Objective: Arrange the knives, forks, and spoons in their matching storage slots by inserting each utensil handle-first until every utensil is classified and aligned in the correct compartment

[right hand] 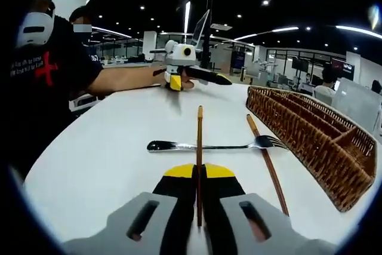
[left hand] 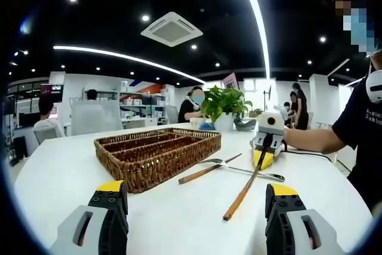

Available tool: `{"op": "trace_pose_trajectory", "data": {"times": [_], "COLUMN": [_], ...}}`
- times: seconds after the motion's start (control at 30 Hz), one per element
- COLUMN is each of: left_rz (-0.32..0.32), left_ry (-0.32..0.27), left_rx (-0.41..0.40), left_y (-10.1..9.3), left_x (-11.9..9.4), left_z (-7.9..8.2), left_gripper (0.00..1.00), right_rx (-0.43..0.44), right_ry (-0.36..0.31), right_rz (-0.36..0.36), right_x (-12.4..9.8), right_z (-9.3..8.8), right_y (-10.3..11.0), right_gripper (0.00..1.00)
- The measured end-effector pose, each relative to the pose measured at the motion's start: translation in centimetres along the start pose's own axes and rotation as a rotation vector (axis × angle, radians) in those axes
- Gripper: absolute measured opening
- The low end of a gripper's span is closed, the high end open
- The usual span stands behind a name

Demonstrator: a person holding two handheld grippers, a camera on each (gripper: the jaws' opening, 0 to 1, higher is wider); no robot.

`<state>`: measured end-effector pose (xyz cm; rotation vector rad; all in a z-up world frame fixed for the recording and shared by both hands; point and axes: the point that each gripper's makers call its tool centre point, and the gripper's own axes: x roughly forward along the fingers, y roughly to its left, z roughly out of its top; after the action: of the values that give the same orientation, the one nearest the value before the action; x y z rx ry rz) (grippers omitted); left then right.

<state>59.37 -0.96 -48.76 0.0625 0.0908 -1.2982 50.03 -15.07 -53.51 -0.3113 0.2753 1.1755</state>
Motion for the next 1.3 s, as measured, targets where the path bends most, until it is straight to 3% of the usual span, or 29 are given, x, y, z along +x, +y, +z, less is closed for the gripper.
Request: {"op": "trace_pose_trajectory", "data": {"times": [0.6,0.8,1.3], "left_rz": [0.001,0.007,0.014], "left_ry": [-0.009,-0.012,-0.007], "left_rx": [-0.008,-0.006,-0.003], "left_y": [0.0,0.1,0.3], "left_x": [-0.1,-0.1,-0.1], "left_z": [0.1,0.2,0.0], "left_gripper": [1.0,1.0,1.0], "right_rx": [0.054,0.073,0.053], "right_ry": [-0.107,-0.167,-0.229], "right_rz": [-0.049,-0.111,-0.257], "right_x": [-1.1,-2.2,-4.0], "right_z": [2.2,3.3,5.1], "right_y": [-1.0,-2.3,-3.9], "right_gripper": [0.02,0.01,0.01]}}
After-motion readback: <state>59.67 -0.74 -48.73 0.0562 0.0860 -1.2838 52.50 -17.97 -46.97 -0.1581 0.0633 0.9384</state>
